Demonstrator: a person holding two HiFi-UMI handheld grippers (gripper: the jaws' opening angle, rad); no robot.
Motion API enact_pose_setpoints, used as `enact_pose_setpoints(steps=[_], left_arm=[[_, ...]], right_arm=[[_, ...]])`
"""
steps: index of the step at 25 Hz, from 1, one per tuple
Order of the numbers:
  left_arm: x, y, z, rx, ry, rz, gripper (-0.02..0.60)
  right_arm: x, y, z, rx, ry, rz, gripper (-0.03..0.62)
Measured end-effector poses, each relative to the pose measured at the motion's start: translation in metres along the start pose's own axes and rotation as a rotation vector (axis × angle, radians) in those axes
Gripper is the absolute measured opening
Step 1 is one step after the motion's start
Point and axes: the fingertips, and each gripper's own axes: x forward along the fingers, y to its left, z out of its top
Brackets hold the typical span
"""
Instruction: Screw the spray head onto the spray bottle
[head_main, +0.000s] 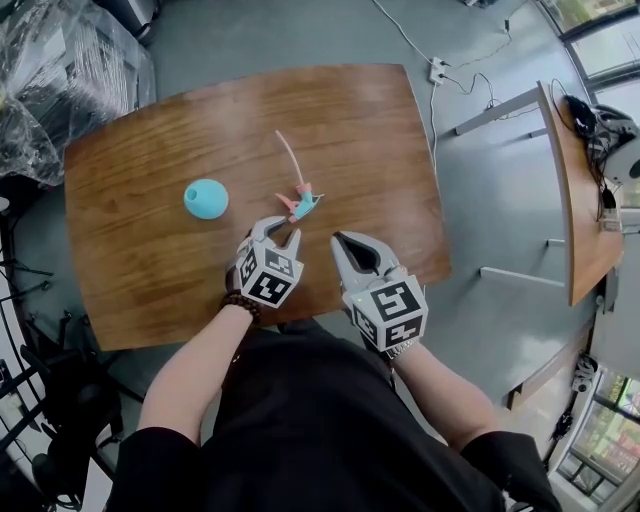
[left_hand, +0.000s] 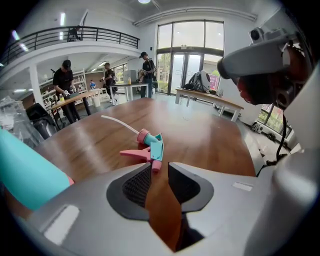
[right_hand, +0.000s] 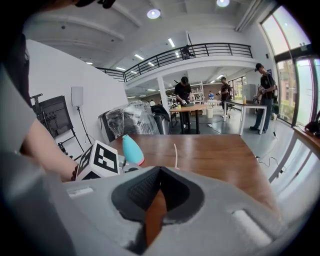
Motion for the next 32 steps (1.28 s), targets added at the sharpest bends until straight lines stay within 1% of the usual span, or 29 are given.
enact_pose_setpoints(steps=[9,15,16,22,27,30,32], left_arm=[[0.012,0.004,-0.007,-0.015,0.035,0.003,0.115],[0.014,0.002,-0.006,0.0,0.042,-0.001,0.089],[0.014,0.002,-0.006,0.003,0.042,0.002,0.072],[0.013,0.002,-0.002,0.007,0.029,0.01,0.071],[0.003,0.0,0.007,-0.001,-0.011,-0.001,0.063],[-0.005,-0.002,0.012,-0.035,-0.033,-0.026,0.061],[-0.009,-0.003,0.015,-0.061,-0.047,-0.046,0.061]], right_arm=[[-0.002,-0.003,-0.003,-0.008,0.012,0.0,-0.009],[-0.004,-0.002,-0.002,-0.015,0.008,0.003,-0.009],[-0.005,-0.001,-0.002,-0.017,0.008,0.003,-0.009],[-0.01,0.0,-0.001,-0.026,-0.001,0.001,-0.009],[-0.012,0.003,-0.002,-0.036,-0.006,0.004,-0.009],[-0.01,0.001,-0.005,-0.081,0.009,0.008,-0.009],[-0.006,0.001,-0.01,-0.175,0.041,0.015,-0.008]])
